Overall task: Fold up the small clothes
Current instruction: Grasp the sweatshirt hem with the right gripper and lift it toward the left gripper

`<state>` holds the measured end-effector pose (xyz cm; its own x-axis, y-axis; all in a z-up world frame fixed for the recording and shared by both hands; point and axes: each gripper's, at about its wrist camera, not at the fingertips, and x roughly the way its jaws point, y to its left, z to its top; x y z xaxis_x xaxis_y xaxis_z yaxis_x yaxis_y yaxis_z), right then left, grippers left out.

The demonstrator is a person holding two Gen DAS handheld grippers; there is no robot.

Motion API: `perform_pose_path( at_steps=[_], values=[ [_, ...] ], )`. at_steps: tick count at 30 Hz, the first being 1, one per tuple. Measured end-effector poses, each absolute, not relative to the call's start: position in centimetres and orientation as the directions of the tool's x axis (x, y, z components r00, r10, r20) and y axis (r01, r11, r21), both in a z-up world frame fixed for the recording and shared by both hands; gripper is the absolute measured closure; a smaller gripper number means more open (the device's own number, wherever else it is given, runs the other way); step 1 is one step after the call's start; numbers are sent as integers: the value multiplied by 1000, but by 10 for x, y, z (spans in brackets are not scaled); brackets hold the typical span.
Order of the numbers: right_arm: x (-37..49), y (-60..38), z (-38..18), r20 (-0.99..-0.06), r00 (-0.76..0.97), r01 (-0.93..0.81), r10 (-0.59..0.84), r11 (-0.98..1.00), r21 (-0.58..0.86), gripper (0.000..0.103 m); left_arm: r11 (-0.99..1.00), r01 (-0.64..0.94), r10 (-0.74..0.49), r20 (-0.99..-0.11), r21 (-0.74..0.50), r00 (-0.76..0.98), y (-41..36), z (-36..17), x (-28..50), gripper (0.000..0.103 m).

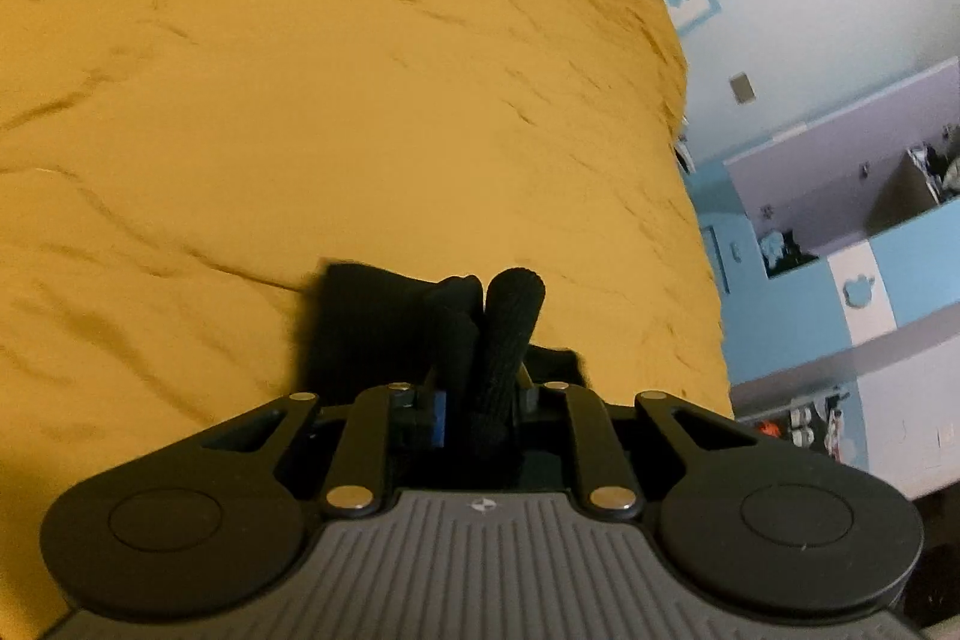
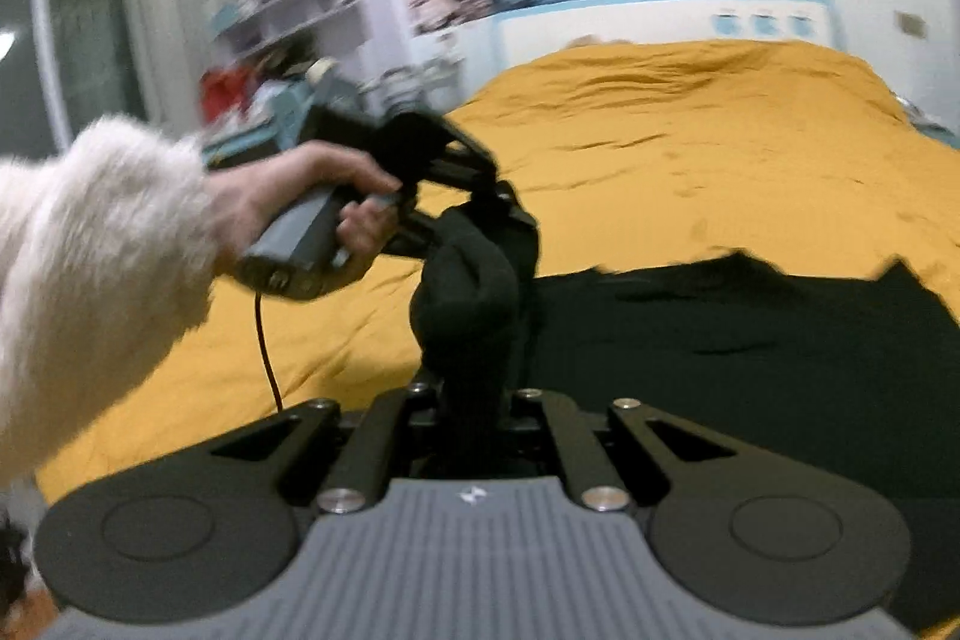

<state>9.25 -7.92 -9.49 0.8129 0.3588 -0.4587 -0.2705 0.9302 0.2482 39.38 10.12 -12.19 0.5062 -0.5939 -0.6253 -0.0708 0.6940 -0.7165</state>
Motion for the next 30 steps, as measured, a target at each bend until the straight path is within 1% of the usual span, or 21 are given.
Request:
perform_pose_path(
  at_steps=[3,7,9,12,16,20,24,25,26,30],
  values=[
    [87,-120,-93,-435,848,-194,304,941,278,103,717,-31,-602,-642,-696,475,57,-107,409,84],
    [80,-173,-99,-433,869,-86,239,935,343,103,758,32,-599,-676,-652,429,-4,-98,427,84],
    [75,-196,-105,-437,875,-37,209,928,370,103,769,60,-599,-684,-637,415,-35,-101,433,84],
    [65,-231,-111,-436,885,28,165,914,404,103,751,74,-627,-674,-656,389,-71,-113,437,84],
    [61,-272,-123,-442,893,123,83,900,418,103,711,79,-671,-641,-698,373,-102,-124,444,84],
    [54,-306,-136,-461,887,207,25,871,445,103,722,116,-671,-650,-682,357,-133,-120,450,84],
    [49,-326,-155,-491,871,254,24,833,491,103,752,136,-646,-681,-645,344,-154,-126,455,84],
    [49,-329,-158,-498,867,266,22,824,500,103,750,138,-649,-680,-646,342,-158,-129,454,91],
    [48,-330,-160,-502,864,273,22,818,506,103,734,134,-666,-667,-666,334,-161,-132,454,91],
    [46,-334,-162,-516,856,288,22,809,512,103,740,139,-661,-674,-658,330,-173,-136,452,91]
  ],
)
